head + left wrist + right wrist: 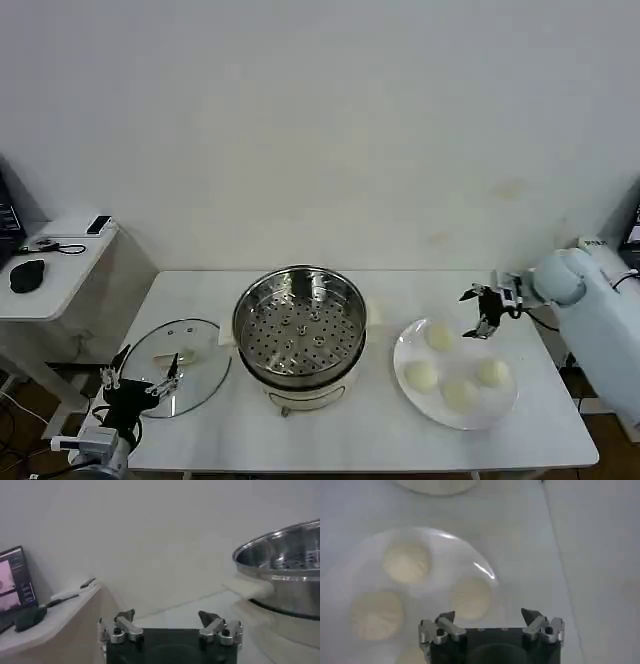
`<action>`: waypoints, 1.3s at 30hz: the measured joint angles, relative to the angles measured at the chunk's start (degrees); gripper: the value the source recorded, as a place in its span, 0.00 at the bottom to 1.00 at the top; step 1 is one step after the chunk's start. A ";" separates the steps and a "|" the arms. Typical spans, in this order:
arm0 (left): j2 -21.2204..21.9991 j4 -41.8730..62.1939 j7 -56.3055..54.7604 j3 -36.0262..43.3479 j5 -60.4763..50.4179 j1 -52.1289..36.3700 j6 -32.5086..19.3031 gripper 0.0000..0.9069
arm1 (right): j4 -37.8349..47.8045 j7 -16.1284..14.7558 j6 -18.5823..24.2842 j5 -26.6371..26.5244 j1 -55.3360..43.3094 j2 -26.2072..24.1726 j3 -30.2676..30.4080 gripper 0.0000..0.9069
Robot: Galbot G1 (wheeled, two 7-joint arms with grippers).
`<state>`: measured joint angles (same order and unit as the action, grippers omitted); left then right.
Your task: Take steamed baozi put them in steamer then cover it.
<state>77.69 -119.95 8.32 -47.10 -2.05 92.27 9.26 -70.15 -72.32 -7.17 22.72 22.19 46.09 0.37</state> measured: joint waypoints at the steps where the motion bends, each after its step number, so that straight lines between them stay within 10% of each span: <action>1: 0.06 0.08 0.03 0.00 -0.06 0.01 0.00 1.00 | 0.85 -0.01 0.29 0.63 -0.37 0.57 0.59 1.00; 33: -0.39 3.59 0.51 0.41 -0.67 -1.57 -0.11 1.00 | 14.45 2.58 3.26 7.11 -4.27 10.36 6.54 1.00; 39: -0.35 3.80 0.49 0.45 -0.70 -1.62 -0.12 1.00 | 14.72 2.94 2.98 6.88 -4.33 10.54 6.70 0.87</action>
<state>77.33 -116.15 8.81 -46.65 -2.75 90.65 9.14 -55.43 -69.38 -4.19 29.60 17.87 56.63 7.07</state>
